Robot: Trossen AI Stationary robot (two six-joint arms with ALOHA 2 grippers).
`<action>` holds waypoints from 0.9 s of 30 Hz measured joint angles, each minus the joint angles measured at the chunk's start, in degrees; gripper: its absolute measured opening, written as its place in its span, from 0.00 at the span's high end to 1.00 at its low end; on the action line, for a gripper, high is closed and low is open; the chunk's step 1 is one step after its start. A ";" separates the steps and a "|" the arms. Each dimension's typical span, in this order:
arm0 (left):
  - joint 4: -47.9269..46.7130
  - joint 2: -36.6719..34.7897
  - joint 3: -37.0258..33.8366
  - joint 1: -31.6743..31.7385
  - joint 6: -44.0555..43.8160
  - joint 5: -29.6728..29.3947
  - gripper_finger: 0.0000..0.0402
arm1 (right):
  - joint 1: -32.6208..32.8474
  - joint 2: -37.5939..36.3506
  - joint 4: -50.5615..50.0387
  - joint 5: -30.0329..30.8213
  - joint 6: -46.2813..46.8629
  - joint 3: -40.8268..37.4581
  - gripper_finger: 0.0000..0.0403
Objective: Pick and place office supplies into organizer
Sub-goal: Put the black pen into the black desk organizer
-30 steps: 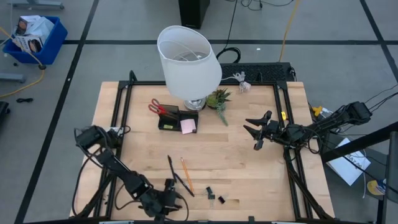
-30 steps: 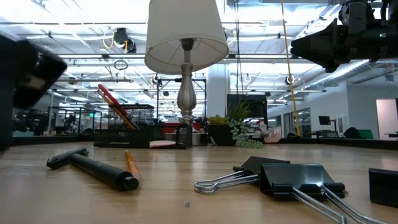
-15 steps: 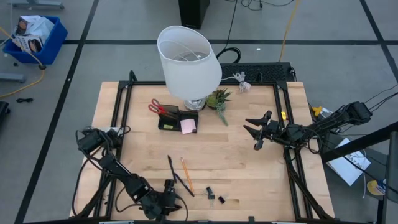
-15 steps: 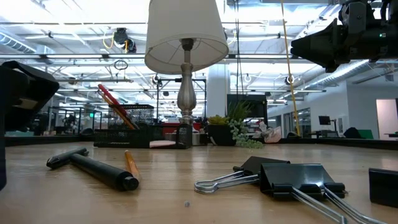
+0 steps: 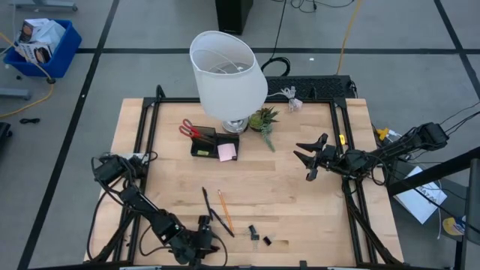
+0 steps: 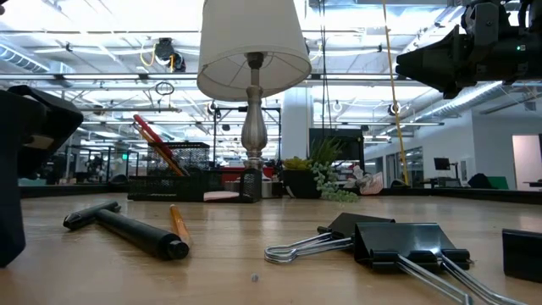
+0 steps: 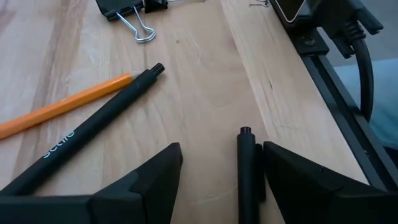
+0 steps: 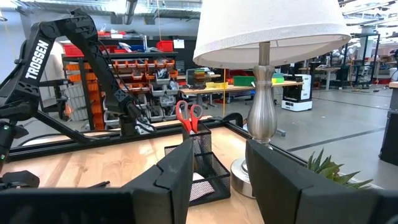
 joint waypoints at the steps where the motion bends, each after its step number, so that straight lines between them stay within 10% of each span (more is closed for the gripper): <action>1: -0.29 0.00 0.00 -0.01 -0.06 -0.02 0.42 | -0.02 -0.01 0.00 0.00 0.00 -0.01 0.65; 27: -0.43 0.09 -0.24 -0.04 -4.24 -0.61 0.87 | -0.01 0.00 0.00 0.01 0.00 -0.02 0.65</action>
